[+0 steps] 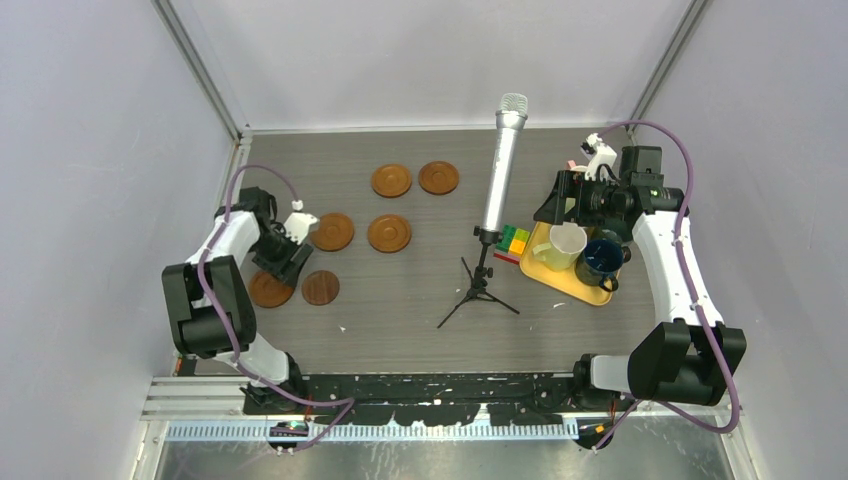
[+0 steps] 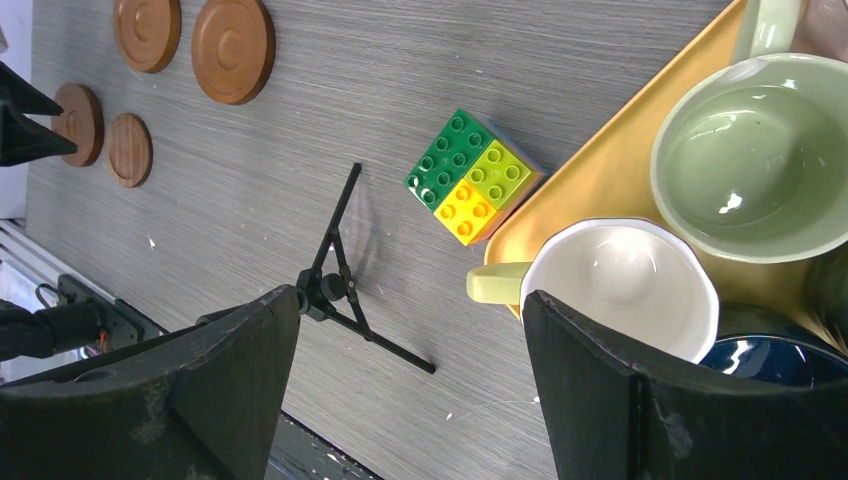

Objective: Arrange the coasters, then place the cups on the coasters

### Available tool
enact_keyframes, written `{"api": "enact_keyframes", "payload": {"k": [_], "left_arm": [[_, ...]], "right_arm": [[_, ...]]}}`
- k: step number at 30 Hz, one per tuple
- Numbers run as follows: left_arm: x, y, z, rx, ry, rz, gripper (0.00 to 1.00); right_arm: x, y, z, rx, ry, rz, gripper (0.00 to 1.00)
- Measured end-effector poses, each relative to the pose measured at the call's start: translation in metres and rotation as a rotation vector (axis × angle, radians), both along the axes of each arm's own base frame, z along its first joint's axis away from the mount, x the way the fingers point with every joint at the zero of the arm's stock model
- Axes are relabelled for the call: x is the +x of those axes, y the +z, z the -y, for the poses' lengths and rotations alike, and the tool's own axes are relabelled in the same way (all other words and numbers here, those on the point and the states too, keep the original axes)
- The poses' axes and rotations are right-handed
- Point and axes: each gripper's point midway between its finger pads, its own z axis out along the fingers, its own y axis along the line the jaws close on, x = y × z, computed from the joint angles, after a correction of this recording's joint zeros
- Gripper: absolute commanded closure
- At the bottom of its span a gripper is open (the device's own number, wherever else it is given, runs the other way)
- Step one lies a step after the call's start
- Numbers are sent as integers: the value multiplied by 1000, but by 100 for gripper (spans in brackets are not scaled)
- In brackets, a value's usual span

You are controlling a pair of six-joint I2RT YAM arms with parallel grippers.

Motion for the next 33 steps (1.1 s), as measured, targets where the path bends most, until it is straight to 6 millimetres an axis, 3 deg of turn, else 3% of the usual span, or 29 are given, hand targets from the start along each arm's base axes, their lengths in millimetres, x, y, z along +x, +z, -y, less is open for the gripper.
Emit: {"api": "enact_keyframes", "payload": {"k": [9, 15, 20, 24, 28, 30, 33], "left_arm": [[-8, -31, -23, 78, 53, -43, 39], [-6, -34, -42, 97, 111, -32, 39], [-6, -34, -45, 96, 119, -29, 37], [-7, -33, -43, 87, 116, -29, 29], [-11, -27, -40, 66, 118, -37, 13], [-11, -18, -38, 58, 117, -26, 2], [-3, 10, -36, 48, 121, 42, 0]], "right_arm": [[-1, -1, 1, -3, -6, -7, 14], [-1, -2, 2, -8, -10, -10, 14], [-1, -2, 3, -13, -14, -11, 14], [-1, -2, 3, -14, -15, -11, 14], [-1, 1, 3, -16, -16, -13, 13], [0, 6, 4, -19, -15, -3, 13], [2, 18, 5, -27, -13, 19, 13]]}}
